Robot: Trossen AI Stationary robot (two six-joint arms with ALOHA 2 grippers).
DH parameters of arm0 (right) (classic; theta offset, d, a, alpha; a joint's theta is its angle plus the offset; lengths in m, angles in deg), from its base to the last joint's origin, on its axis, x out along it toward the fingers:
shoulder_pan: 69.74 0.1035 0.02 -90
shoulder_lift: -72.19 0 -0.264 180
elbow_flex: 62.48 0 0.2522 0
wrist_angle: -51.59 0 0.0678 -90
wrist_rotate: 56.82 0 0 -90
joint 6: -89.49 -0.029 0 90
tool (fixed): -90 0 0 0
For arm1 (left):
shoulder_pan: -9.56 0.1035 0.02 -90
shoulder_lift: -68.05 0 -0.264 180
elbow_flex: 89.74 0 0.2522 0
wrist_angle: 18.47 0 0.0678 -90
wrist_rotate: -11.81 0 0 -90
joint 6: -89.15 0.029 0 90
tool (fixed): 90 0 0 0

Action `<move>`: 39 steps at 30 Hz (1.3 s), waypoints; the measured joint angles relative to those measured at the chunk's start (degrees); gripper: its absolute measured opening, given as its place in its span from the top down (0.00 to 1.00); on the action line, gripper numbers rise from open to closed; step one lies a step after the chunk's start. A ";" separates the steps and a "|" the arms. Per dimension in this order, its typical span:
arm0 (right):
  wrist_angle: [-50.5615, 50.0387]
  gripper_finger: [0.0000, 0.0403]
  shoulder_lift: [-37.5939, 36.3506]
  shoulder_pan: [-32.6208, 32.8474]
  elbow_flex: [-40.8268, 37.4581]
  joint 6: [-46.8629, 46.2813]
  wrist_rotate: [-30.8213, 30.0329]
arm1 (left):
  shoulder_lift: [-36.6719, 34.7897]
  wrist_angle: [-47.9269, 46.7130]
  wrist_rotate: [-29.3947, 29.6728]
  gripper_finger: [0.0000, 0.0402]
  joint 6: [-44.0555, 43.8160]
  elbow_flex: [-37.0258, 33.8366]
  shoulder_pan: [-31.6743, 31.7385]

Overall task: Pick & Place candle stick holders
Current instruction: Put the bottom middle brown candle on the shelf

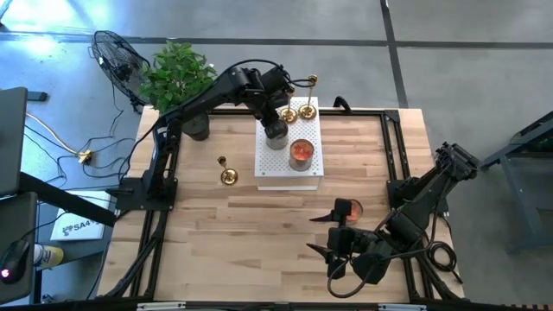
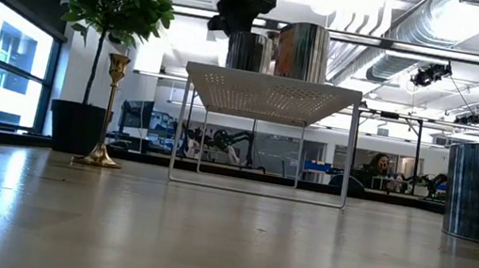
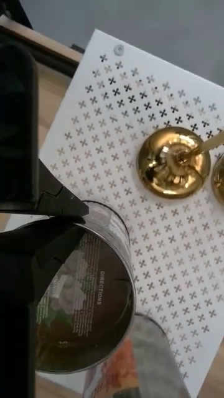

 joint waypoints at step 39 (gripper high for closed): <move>0.00 0.29 0.00 0.02 0.02 0.00 0.43 | -0.04 -0.18 -2.51 0.96 3.88 0.00 -0.02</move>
